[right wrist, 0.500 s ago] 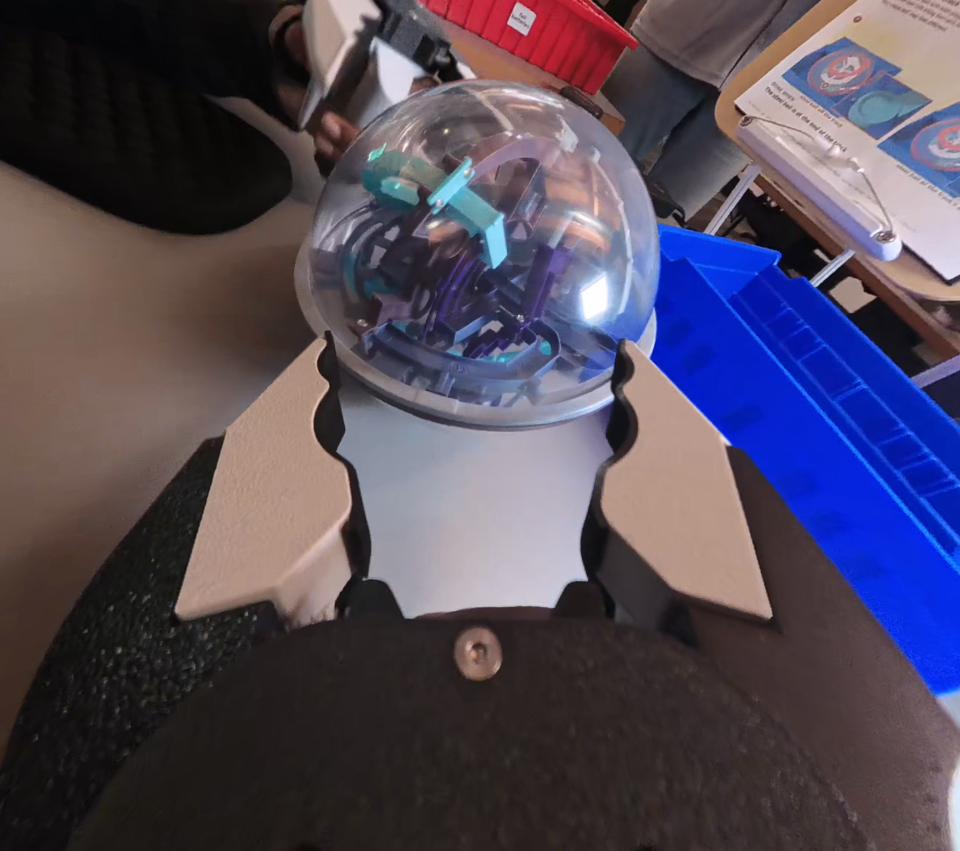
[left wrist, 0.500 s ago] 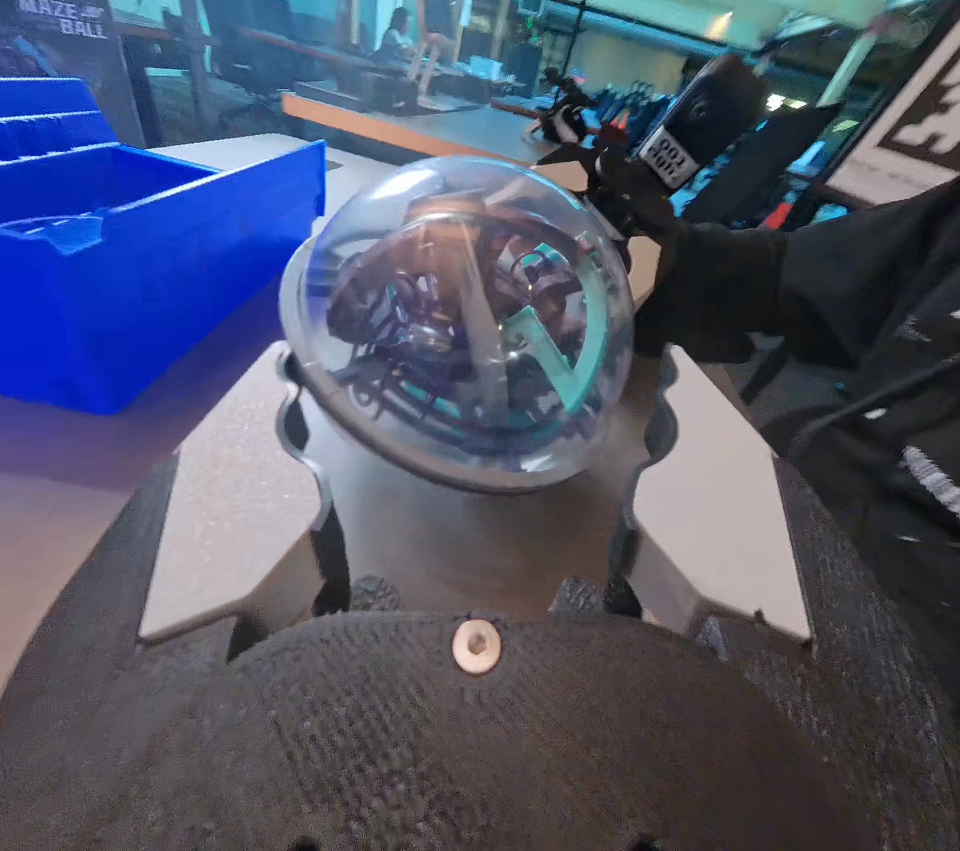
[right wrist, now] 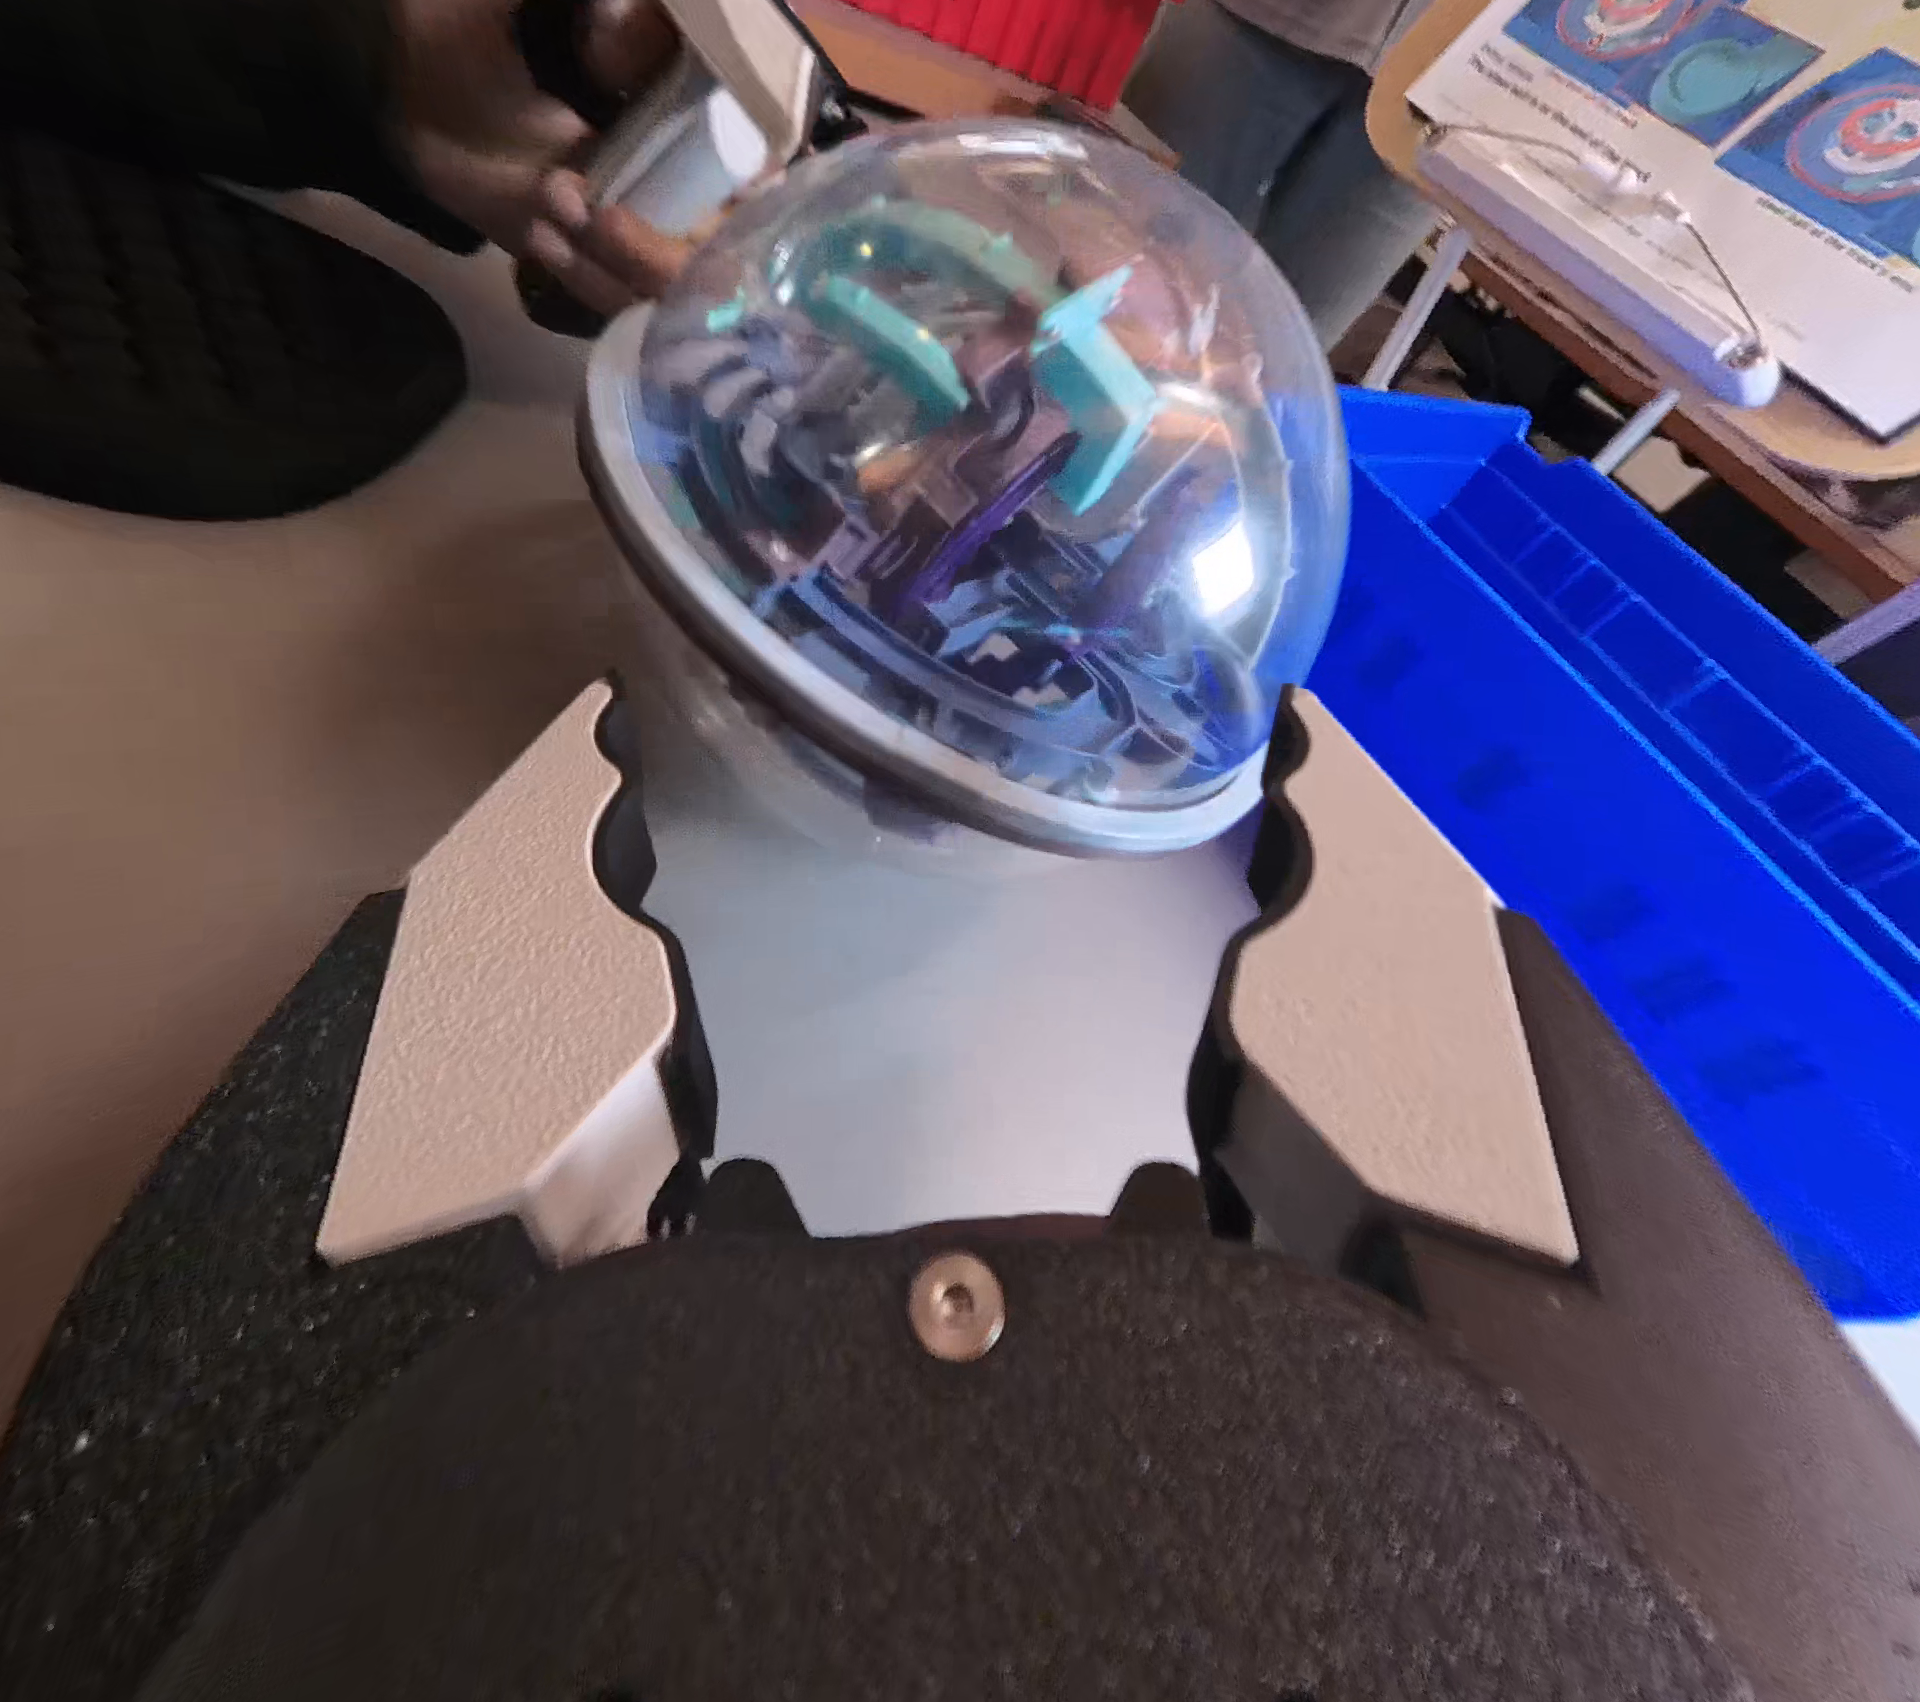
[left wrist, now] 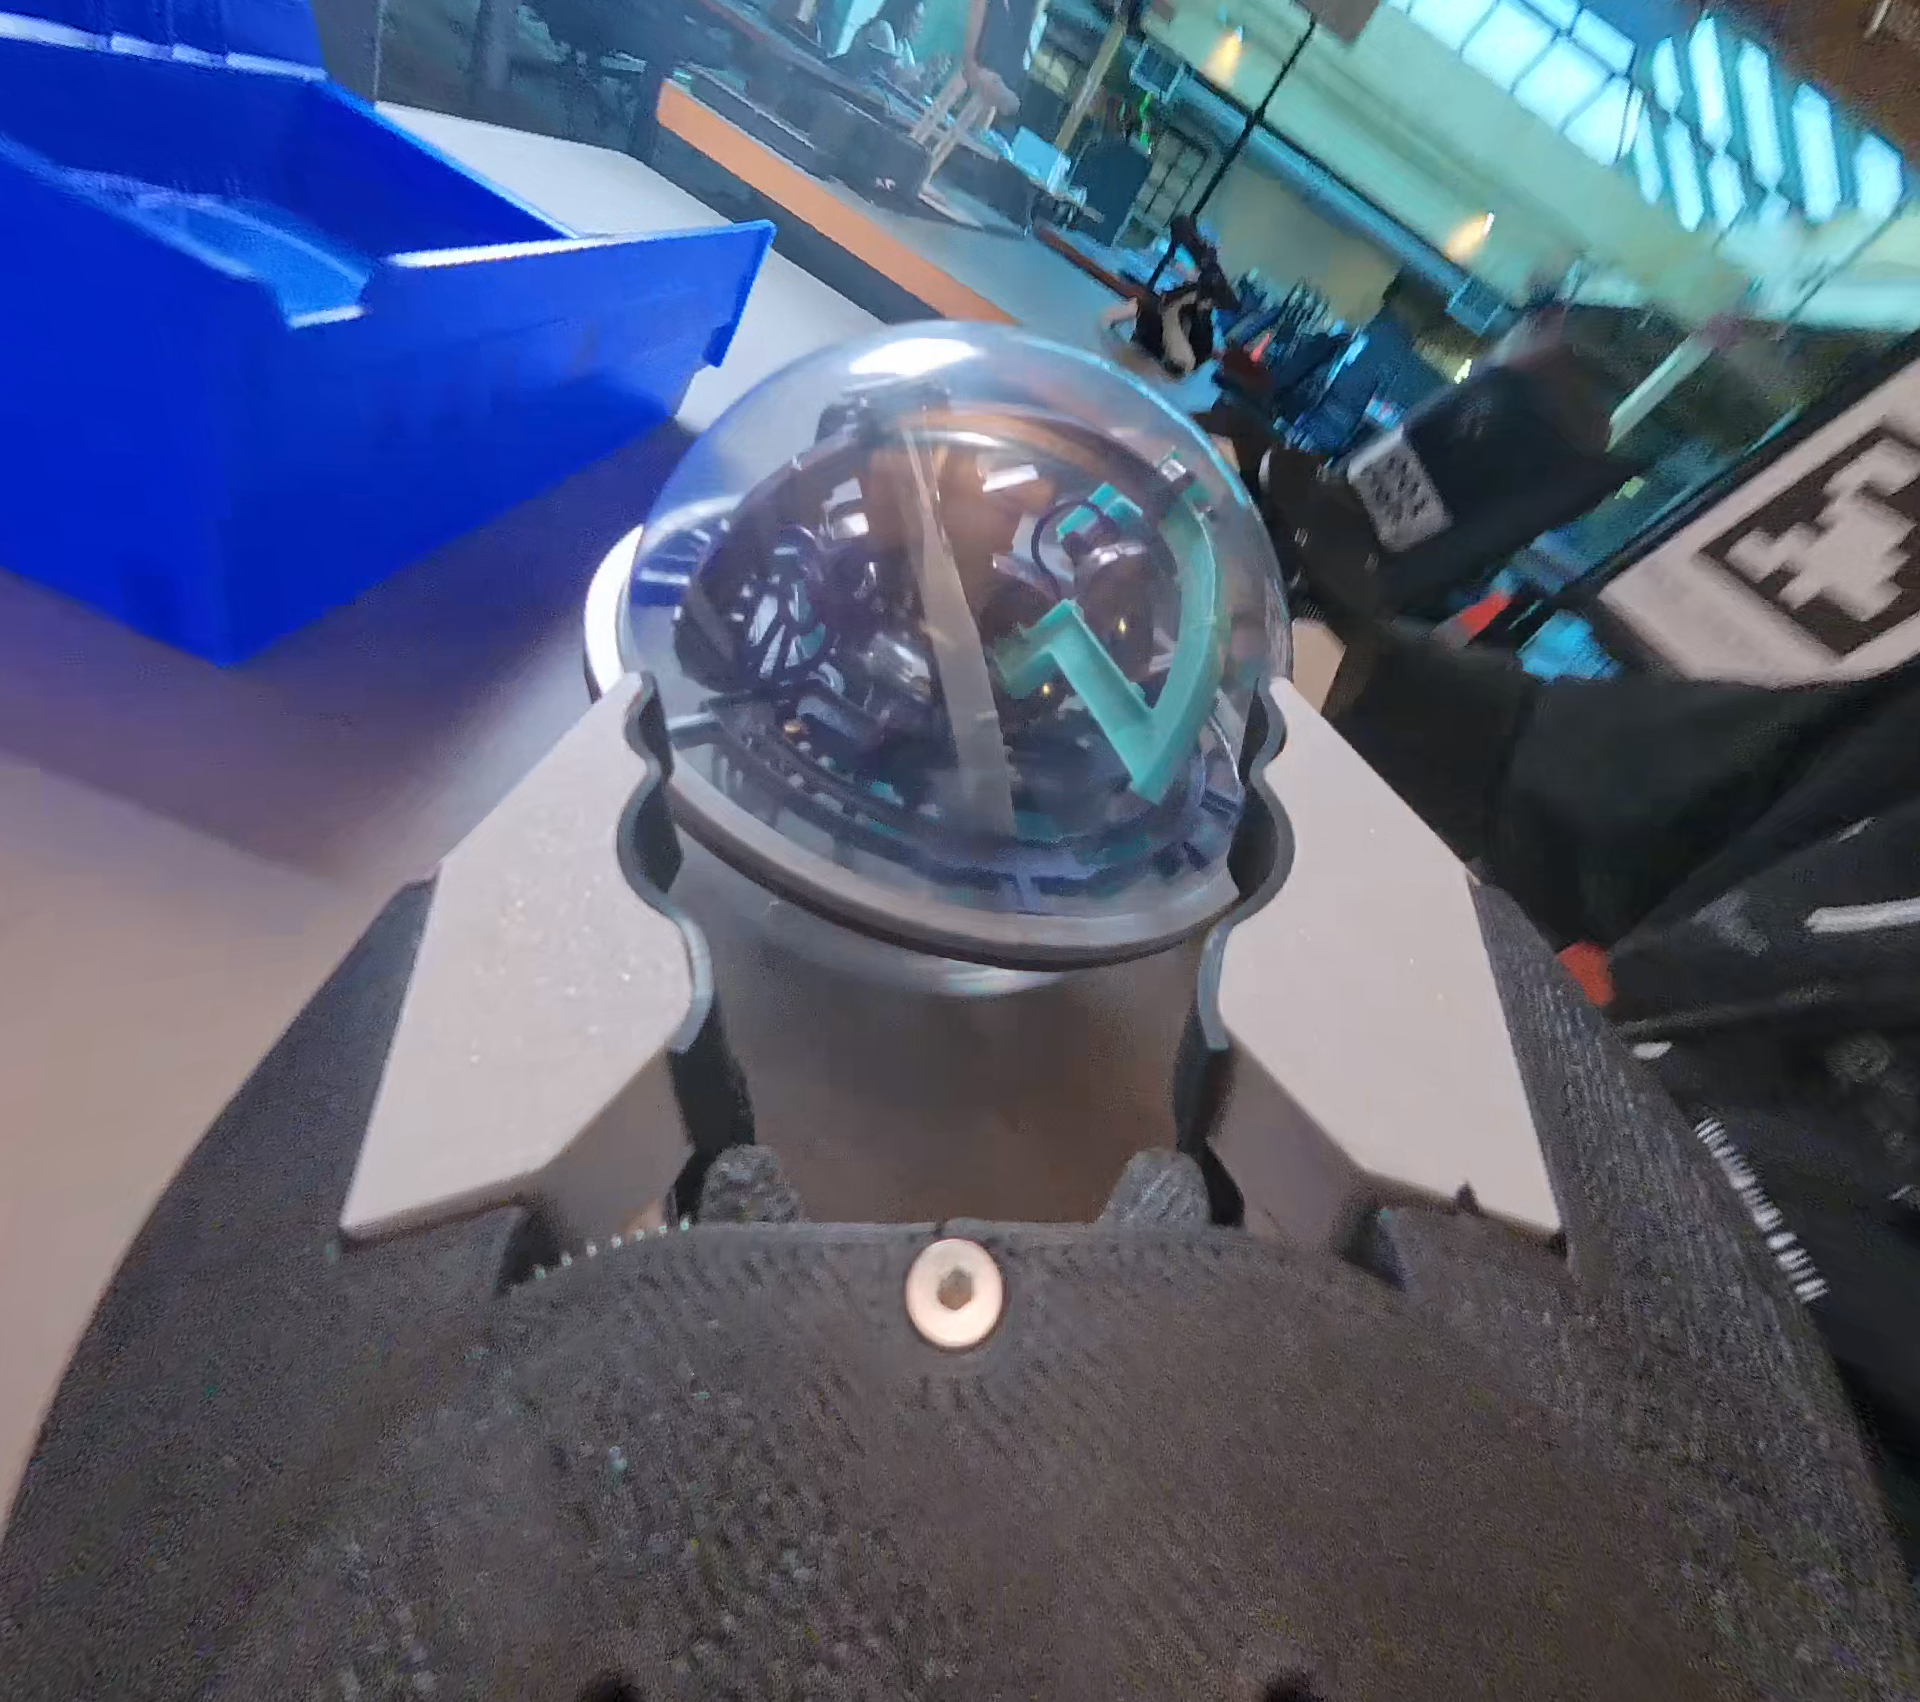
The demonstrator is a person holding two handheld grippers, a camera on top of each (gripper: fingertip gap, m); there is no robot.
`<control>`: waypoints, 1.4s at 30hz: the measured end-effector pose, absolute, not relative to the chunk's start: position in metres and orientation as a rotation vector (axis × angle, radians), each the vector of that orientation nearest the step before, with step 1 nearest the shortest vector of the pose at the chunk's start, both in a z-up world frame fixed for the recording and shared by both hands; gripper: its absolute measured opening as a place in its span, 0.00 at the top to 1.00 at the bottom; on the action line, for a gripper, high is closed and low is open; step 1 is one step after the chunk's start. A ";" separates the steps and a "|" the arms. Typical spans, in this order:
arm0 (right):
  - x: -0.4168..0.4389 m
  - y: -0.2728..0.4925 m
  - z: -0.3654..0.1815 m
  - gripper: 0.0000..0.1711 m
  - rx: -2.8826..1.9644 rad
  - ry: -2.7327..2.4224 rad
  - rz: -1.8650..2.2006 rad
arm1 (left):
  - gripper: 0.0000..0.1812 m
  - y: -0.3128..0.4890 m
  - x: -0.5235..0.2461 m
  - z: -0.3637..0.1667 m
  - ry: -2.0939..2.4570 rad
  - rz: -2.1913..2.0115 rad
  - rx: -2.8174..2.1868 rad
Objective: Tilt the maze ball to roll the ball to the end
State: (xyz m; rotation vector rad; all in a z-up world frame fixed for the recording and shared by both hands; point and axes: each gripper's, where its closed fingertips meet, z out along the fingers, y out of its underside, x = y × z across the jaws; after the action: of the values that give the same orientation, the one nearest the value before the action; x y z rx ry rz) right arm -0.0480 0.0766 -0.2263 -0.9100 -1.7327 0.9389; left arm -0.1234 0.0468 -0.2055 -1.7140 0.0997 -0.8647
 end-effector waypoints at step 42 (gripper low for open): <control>-0.031 0.097 -0.221 0.93 -1.036 -1.648 1.098 | 0.47 0.032 -0.130 -0.214 0.293 -0.675 -1.697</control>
State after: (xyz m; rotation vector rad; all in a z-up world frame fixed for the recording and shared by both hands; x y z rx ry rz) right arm -0.0315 0.0965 -0.2207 -1.0363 -1.6485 1.0976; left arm -0.1305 0.0324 -0.2140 -1.6975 0.2932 -0.6753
